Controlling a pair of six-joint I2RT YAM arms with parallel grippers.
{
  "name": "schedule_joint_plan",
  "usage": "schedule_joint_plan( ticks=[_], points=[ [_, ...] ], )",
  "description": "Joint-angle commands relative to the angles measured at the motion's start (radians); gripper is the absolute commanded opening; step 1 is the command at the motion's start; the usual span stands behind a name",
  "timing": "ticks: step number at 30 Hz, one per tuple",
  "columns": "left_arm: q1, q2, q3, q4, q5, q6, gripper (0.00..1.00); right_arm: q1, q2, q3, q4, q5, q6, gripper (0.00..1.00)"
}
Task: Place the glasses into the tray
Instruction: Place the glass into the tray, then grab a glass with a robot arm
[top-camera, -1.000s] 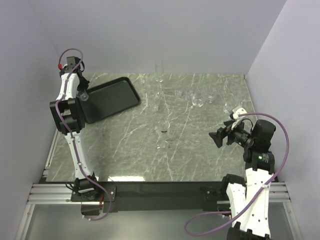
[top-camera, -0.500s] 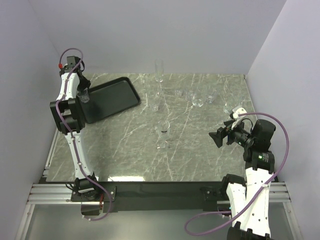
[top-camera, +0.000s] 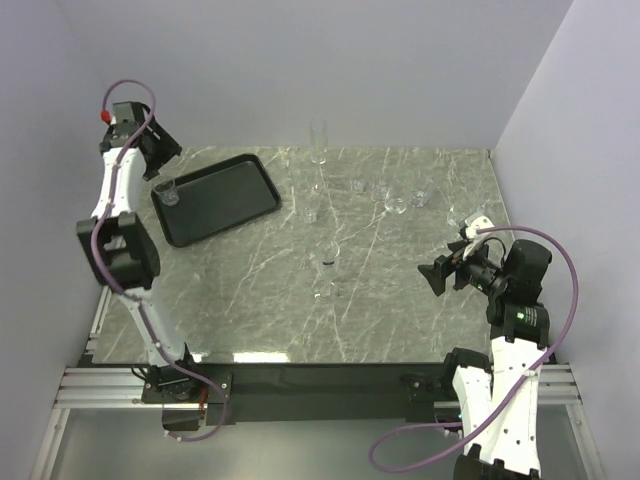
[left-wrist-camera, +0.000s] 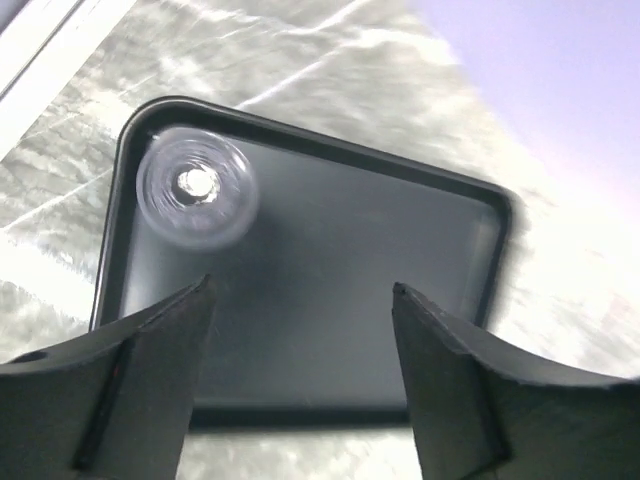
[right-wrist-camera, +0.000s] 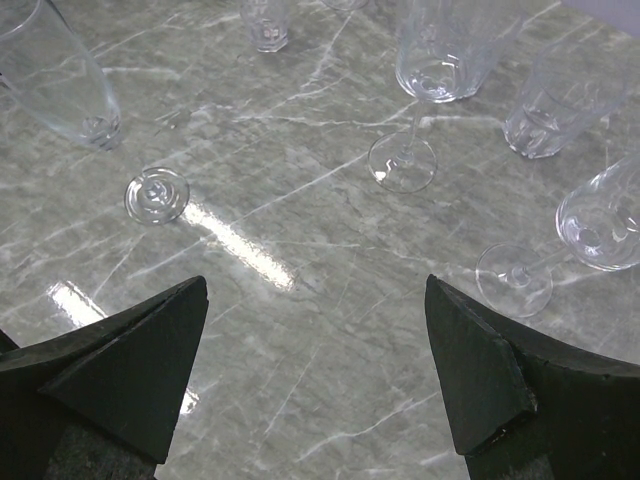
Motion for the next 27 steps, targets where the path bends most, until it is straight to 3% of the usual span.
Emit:
schedule_joint_plan(
  ticks=[1,13,18,23,27],
  points=[
    [0.003,-0.221,-0.131,0.156,0.088,0.014,0.78,-0.001,-0.014,-0.002,0.010,-0.004,-0.015,0.95],
    [-0.002,-0.778,-0.761,0.462,0.393,0.054,0.98,-0.004,-0.008,0.048,-0.051,-0.048,-0.028,0.94],
    [-0.011,-0.972,-0.988,0.595,0.540,0.020,0.99,-0.004,0.027,0.151,-0.180,-0.047,-0.071,0.94],
    [-0.066,-1.143,-1.126,0.707,0.705,-0.005,0.99,-0.004,0.072,0.162,-0.191,-0.043,-0.065,0.94],
    [-0.138,-1.223,-1.197,0.752,0.747,0.032,0.99,-0.003,0.098,0.110,-0.127,-0.092,-0.042,0.94]
  ],
)
